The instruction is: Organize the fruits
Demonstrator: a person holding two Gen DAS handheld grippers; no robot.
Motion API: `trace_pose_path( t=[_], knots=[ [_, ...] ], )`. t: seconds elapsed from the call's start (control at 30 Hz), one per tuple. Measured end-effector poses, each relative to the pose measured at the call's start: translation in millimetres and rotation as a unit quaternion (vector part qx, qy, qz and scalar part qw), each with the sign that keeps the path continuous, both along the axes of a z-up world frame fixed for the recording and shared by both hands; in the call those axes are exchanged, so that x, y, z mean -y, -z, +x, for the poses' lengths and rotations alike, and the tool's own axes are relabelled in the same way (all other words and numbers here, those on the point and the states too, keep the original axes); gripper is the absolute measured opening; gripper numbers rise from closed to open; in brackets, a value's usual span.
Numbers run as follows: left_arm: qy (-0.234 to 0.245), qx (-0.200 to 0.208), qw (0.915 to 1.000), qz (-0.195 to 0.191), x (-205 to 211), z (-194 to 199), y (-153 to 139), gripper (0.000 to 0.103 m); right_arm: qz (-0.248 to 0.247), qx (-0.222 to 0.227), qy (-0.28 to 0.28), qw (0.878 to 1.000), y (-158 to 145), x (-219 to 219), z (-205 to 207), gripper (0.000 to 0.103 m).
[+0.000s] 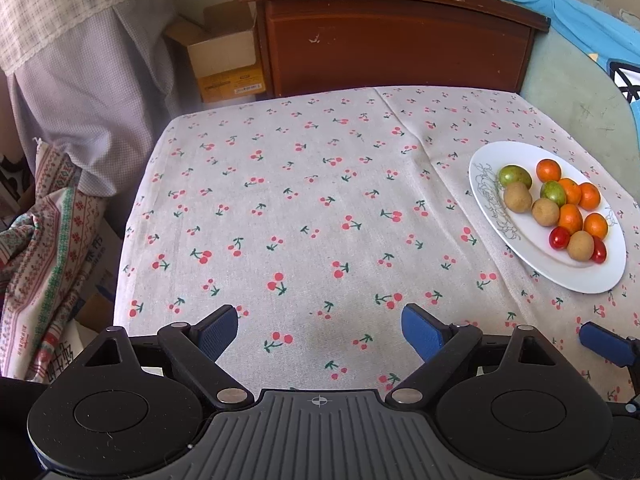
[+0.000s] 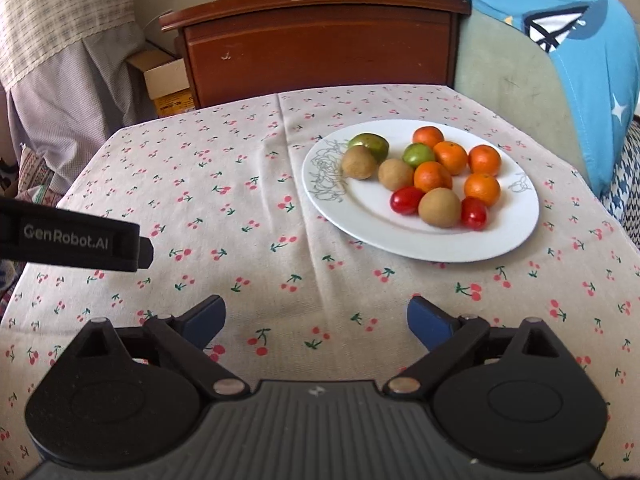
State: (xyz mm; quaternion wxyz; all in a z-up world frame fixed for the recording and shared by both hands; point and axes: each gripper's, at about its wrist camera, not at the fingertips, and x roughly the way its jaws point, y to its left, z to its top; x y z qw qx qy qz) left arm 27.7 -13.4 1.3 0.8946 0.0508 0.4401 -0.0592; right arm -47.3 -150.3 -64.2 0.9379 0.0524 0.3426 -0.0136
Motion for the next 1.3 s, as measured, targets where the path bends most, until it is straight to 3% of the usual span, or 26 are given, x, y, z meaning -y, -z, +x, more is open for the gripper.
trace_pose_path(
  t=[0.4, 1.3],
  knots=[
    [-0.011, 0.002, 0.9999, -0.003, -11.2, 1.7, 0.6, 0.091, -0.035, 0.036, -0.037, 0.998, 7.9, -27.7, 12.7, 0.102],
    [-0.041, -0.022, 0.9989, 0.001, -24.4, 18.1, 19.4, 0.091, -0.038, 0.041, -0.042, 0.998, 6.5, -31.1, 18.2, 0.102]
  ],
)
